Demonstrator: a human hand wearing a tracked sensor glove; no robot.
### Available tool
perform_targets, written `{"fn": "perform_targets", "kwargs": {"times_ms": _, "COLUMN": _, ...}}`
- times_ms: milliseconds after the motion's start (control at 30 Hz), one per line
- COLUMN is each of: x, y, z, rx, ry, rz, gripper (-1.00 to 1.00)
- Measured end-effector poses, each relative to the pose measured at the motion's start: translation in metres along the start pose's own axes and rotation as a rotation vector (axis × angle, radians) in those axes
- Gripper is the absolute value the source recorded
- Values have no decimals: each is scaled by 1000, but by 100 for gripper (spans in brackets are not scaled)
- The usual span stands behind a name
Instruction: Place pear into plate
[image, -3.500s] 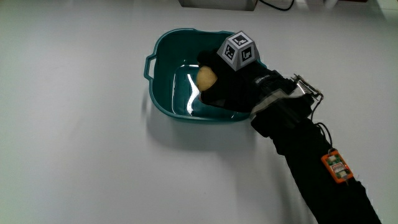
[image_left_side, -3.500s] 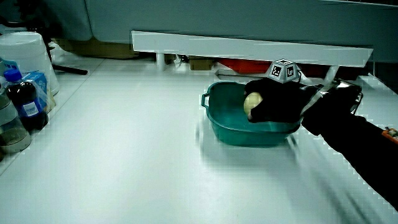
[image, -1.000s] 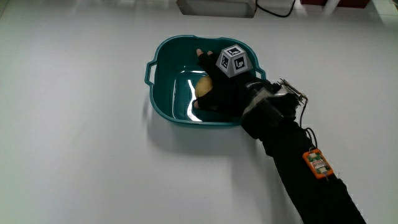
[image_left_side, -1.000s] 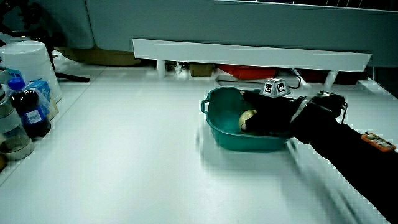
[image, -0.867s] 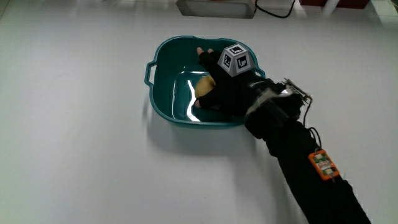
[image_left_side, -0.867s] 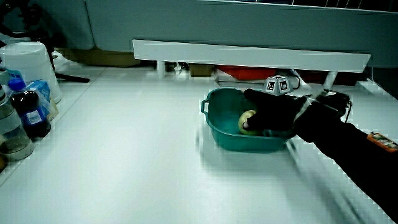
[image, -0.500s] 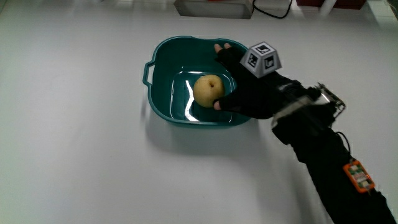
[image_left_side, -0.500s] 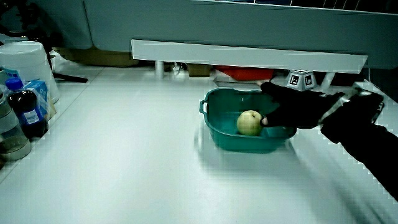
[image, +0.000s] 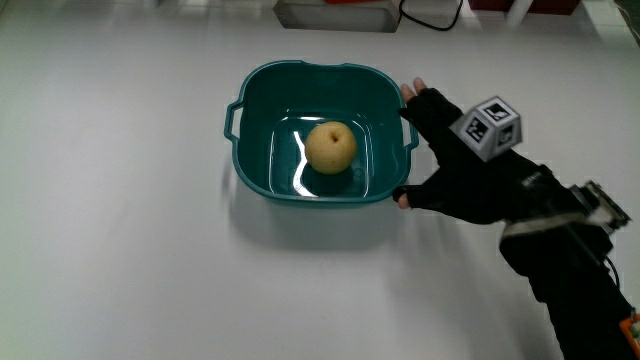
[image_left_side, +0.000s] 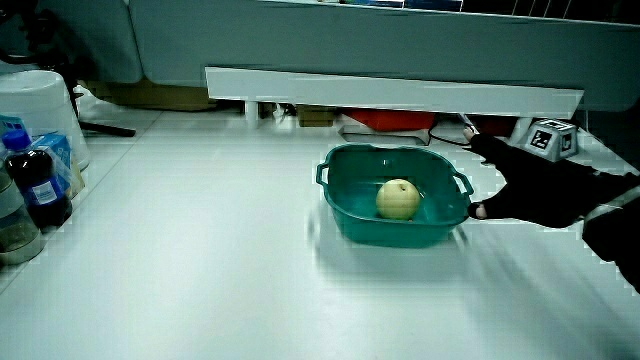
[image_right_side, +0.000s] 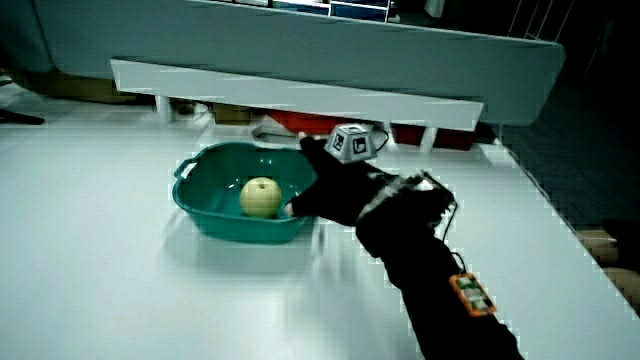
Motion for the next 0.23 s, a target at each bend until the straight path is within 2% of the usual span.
{"fn": "perform_targets", "kwargs": {"times_ms": 33, "x": -6, "y": -9, "z": 7, "rx": 23, "ry": -47, "rz": 21, "gripper": -100}}
{"fn": "perform_targets", "kwargs": {"times_ms": 67, "x": 0, "y": -13, "z": 3, "rx": 17, "ry": -5, "rz": -16, "gripper": -100}}
{"fn": "perform_targets", "kwargs": {"times_ms": 167, "x": 7, "y": -30, "z": -2, "rx": 56, "ry": 6, "rz": -8, "gripper": -100}}
{"fn": "perform_targets", "kwargs": {"times_ms": 200, "x": 8, "y": -35, "z": -2, "rx": 50, "ry": 3, "rz": -32, "gripper": -100}}
{"fn": "perform_targets", "kwargs": {"times_ms": 233, "x": 12, "y": -40, "z": -5, "rx": 73, "ry": -28, "rz": -39, "gripper": -100}}
